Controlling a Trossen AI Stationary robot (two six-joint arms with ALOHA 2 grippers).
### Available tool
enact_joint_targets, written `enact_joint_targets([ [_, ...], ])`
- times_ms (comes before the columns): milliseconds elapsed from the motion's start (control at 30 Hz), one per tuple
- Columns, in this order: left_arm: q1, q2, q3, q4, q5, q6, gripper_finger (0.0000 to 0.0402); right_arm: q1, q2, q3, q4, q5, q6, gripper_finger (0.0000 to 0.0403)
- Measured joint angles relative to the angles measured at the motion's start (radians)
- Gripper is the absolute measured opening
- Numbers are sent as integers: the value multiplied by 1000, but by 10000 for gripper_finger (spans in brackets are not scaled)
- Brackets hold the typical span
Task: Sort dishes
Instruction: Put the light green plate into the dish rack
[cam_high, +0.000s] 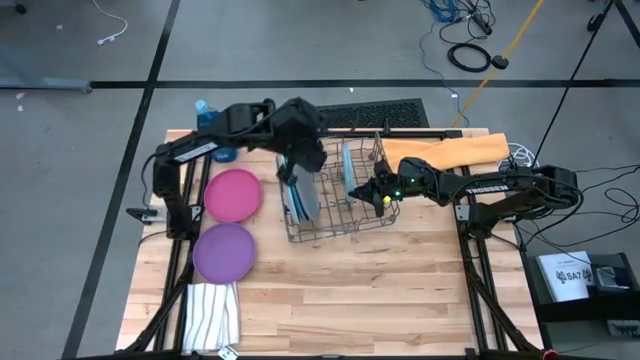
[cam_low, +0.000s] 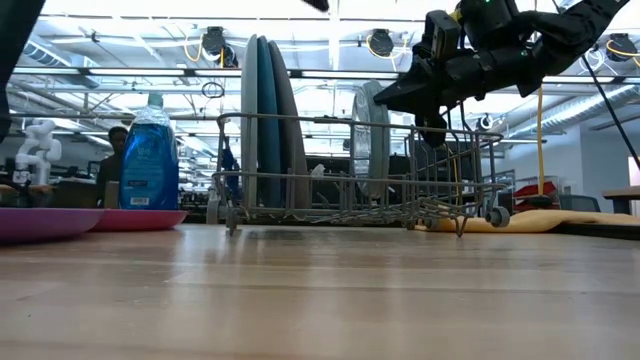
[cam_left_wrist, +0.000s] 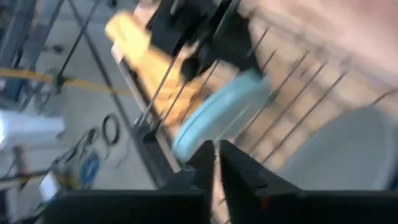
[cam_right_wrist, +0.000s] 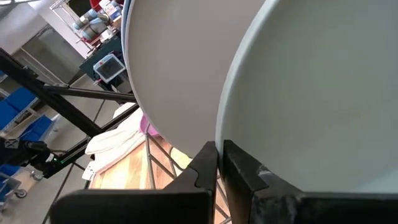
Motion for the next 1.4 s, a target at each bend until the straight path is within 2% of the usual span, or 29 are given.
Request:
enact_joint_targets([
  [133,50,69,1,52,-12,54,6,0,0,0,0,-22,-2,9],
  [400,69,162,0,187,-19,183,4,0,-1,1,-6,-34,-13,9],
  [500,68,170,-1,202,-19,204,16,0,-1,2,-6,-34,-10,9],
  [633,67,161,0,243,-24,206,54,0,-1,2,-7,-41,-15,9],
  [767,67,164,0,234,-35,186,98,0,-1,2,-6,-52,-23,9],
  [867,62,169,0,211,-42,179,115,0,-1,2,-6,-58,-23,9],
  [1167,40,220,-7,132,-64,143,118,1,-1,2,-4,-60,-23,9],
  [1400,32,264,-8,135,-78,131,119,0,-2,2,-11,-58,-18,9],
])
